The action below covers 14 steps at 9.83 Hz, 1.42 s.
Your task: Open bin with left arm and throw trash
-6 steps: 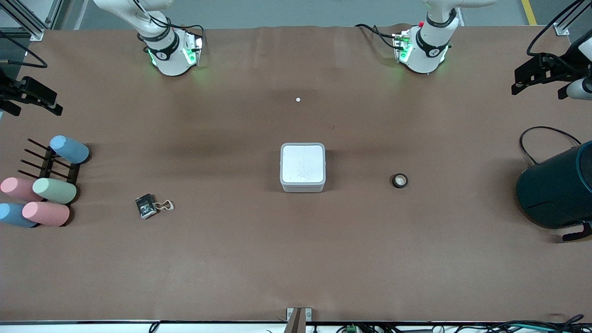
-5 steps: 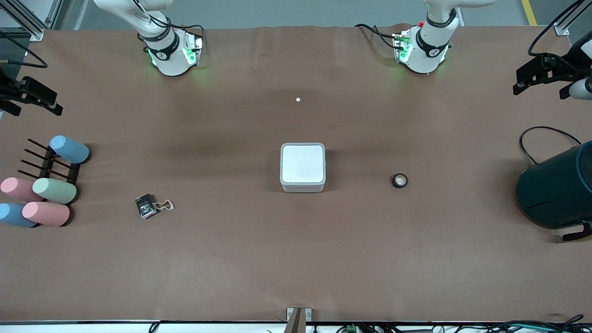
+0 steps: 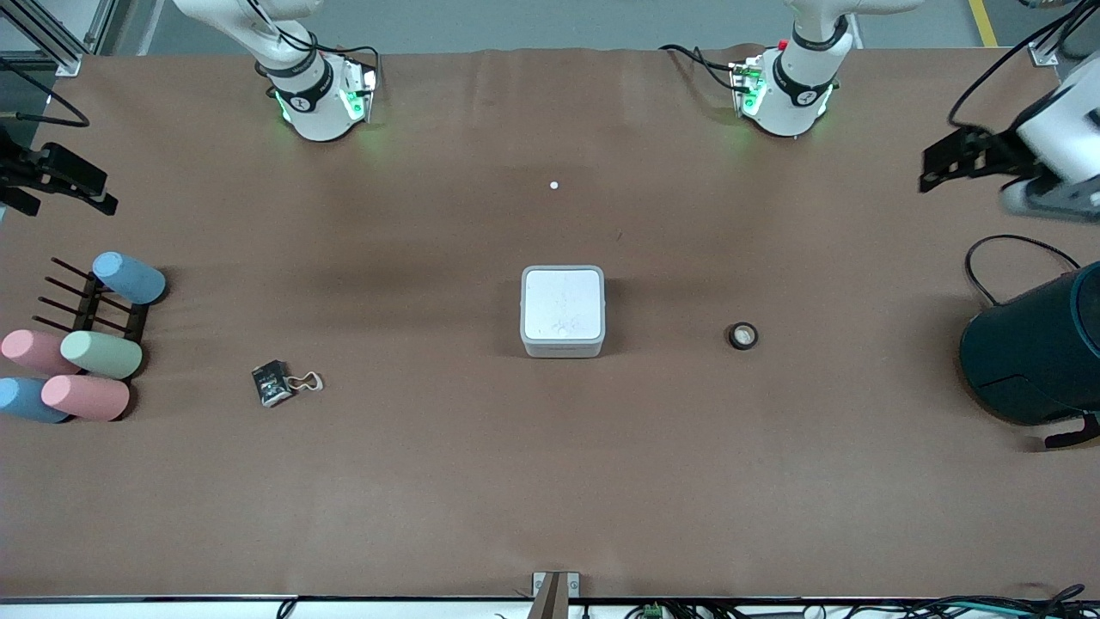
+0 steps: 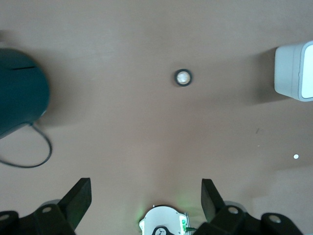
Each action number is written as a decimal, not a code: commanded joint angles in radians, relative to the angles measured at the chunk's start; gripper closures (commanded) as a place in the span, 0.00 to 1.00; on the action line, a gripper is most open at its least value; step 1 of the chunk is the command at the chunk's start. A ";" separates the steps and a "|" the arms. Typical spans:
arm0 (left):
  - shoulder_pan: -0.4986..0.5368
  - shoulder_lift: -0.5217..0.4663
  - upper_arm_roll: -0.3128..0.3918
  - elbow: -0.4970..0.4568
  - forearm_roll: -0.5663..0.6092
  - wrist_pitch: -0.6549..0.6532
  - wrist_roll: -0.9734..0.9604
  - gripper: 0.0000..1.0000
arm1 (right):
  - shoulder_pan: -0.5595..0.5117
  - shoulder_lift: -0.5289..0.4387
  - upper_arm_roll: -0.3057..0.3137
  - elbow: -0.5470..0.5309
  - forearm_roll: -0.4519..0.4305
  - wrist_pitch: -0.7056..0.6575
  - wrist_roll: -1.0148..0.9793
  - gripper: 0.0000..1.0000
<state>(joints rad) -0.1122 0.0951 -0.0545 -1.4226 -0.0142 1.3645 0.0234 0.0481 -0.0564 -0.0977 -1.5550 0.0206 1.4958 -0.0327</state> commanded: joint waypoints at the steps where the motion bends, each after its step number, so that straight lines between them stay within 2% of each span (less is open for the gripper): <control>1: -0.100 0.078 -0.021 0.007 -0.004 0.086 -0.148 0.22 | 0.044 -0.013 0.004 -0.011 -0.008 -0.005 0.002 0.00; 3: -0.226 0.165 -0.024 0.005 -0.010 0.178 -0.296 0.70 | 0.077 0.001 0.007 -0.016 -0.005 -0.015 -0.021 0.00; 4: -0.278 0.208 -0.024 0.005 -0.019 0.226 -0.353 0.88 | 0.107 0.004 0.006 -0.017 -0.007 -0.023 -0.063 0.00; 5: -0.338 0.250 -0.024 0.007 -0.024 0.275 -0.397 1.00 | 0.113 0.016 0.007 -0.025 -0.004 -0.019 -0.146 0.00; 7: -0.441 0.354 -0.024 0.008 -0.009 0.434 -0.480 1.00 | 0.113 0.070 0.007 -0.043 0.022 -0.009 -0.344 0.00; 11: -0.497 0.454 -0.019 0.010 0.016 0.655 -0.484 1.00 | 0.142 0.167 0.007 -0.109 0.025 0.105 -0.637 0.01; 12: -0.501 0.477 -0.024 0.010 0.052 0.685 -0.484 1.00 | 0.142 0.168 0.007 -0.169 0.030 0.185 -0.739 0.02; 14: -0.527 0.540 -0.024 0.033 0.054 0.751 -0.487 1.00 | 0.150 0.193 0.007 -0.291 0.028 0.439 -1.033 0.02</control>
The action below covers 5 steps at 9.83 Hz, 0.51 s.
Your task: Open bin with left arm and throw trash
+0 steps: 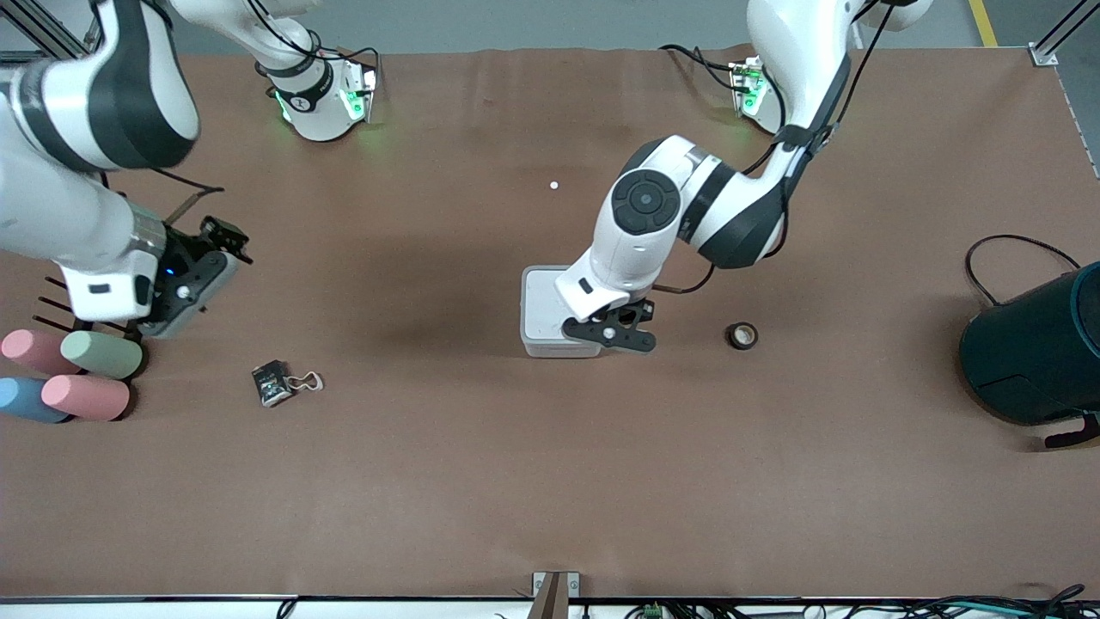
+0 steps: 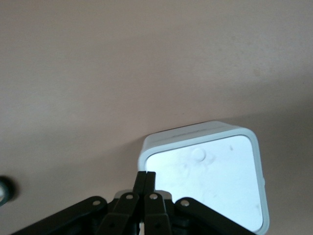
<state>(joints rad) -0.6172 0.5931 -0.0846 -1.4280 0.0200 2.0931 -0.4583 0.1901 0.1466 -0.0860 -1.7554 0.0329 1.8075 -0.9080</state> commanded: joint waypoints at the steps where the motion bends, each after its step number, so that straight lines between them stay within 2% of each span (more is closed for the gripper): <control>1: -0.024 0.048 0.005 0.047 0.018 0.022 0.000 1.00 | 0.002 0.055 -0.004 -0.102 0.016 0.212 -0.324 0.03; 2: -0.022 0.059 0.005 0.047 0.018 0.027 0.016 1.00 | -0.011 0.109 -0.004 -0.099 0.024 0.254 -0.366 0.03; 5: -0.027 0.102 0.003 0.087 0.017 0.082 0.000 1.00 | -0.029 0.162 -0.006 -0.099 0.022 0.289 -0.378 0.03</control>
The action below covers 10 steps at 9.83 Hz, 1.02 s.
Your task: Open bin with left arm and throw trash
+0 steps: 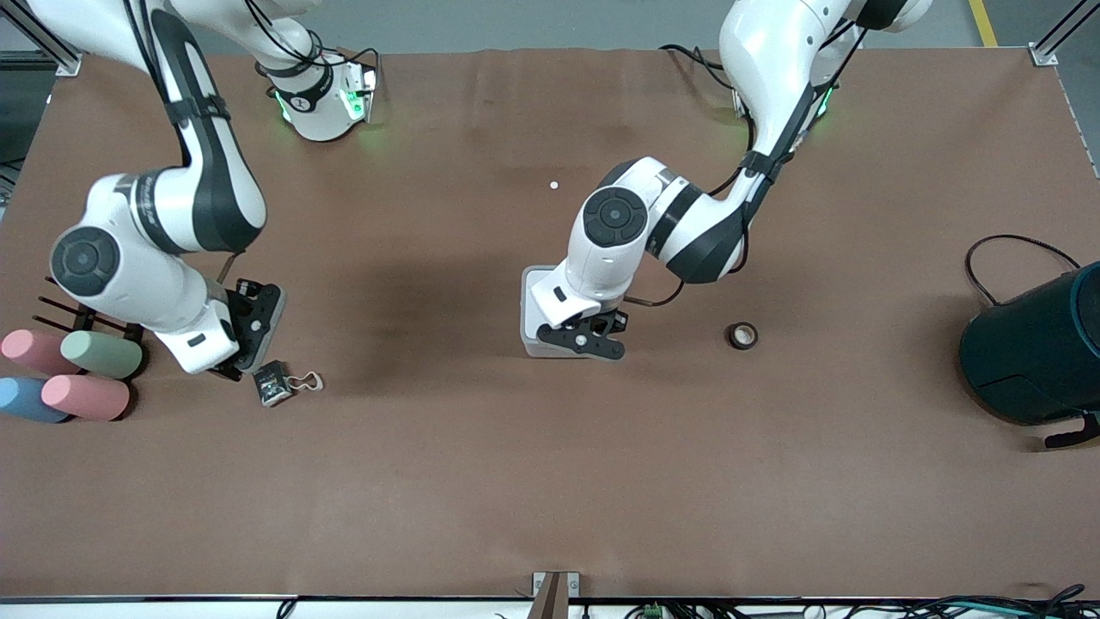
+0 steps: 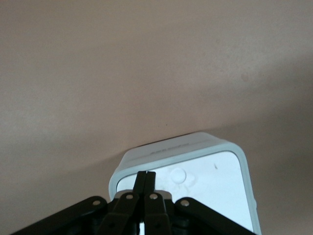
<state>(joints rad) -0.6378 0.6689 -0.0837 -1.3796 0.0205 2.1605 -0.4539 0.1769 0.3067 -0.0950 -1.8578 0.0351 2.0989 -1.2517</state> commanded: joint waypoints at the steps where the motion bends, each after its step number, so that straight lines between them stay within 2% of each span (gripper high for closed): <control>1: -0.008 0.038 0.002 0.040 0.016 0.040 -0.005 1.00 | -0.020 0.027 0.003 0.005 0.019 0.016 -0.049 0.03; 3: -0.013 0.060 0.001 0.040 0.012 0.090 -0.003 1.00 | -0.028 0.116 0.004 0.005 0.020 0.154 -0.110 0.03; 5: -0.014 0.076 -0.008 0.040 -0.002 0.110 -0.003 1.00 | -0.031 0.143 0.003 0.018 0.022 0.168 -0.112 0.06; 8: -0.014 0.096 -0.018 0.040 -0.014 0.125 -0.003 1.00 | -0.031 0.245 0.004 0.078 0.025 0.167 -0.106 0.06; 10: -0.028 0.104 -0.019 0.039 -0.030 0.125 -0.008 1.00 | -0.033 0.284 0.004 0.097 0.069 0.170 -0.112 0.06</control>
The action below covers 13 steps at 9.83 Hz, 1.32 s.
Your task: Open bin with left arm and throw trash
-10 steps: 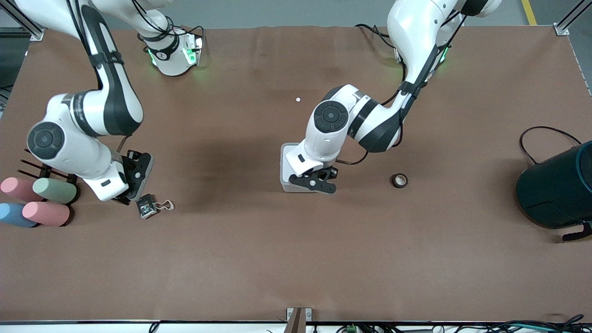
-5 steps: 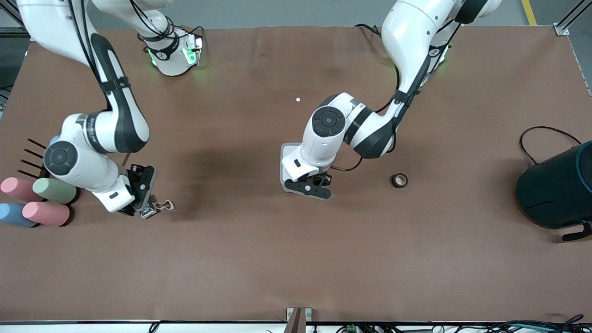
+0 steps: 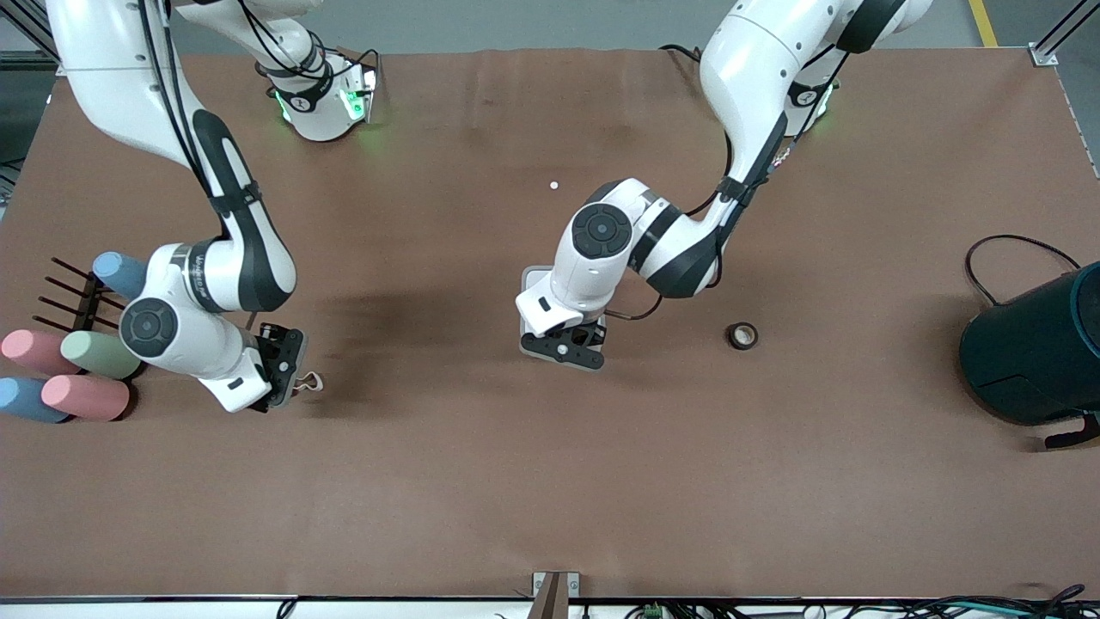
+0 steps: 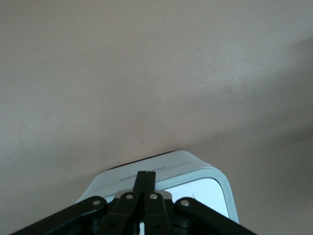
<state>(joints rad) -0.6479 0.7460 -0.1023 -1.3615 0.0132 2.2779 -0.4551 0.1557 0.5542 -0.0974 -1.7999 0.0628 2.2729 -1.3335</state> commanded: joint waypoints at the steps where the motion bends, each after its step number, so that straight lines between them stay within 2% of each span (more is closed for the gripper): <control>1: -0.021 0.024 -0.001 0.019 -0.022 0.000 -0.007 1.00 | -0.010 0.059 0.005 0.039 0.051 0.010 -0.033 0.07; 5: -0.010 -0.040 0.001 0.021 -0.022 -0.139 -0.007 1.00 | -0.012 0.085 0.005 0.039 0.051 0.036 -0.036 0.15; 8: -0.019 -0.022 0.001 0.018 -0.024 -0.150 -0.008 1.00 | -0.012 0.102 0.005 0.039 0.051 0.082 -0.036 0.20; 9: -0.021 -0.011 0.001 0.018 -0.024 -0.150 -0.007 1.00 | -0.013 0.104 0.005 0.037 0.051 0.088 -0.036 0.26; 13: -0.032 0.003 0.003 0.021 -0.021 -0.143 -0.004 1.00 | -0.018 0.113 0.005 0.033 0.051 0.091 -0.036 0.64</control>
<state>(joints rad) -0.6665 0.7371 -0.1018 -1.3428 0.0054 2.1373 -0.4571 0.1499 0.6638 -0.0978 -1.7714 0.0920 2.3579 -1.3437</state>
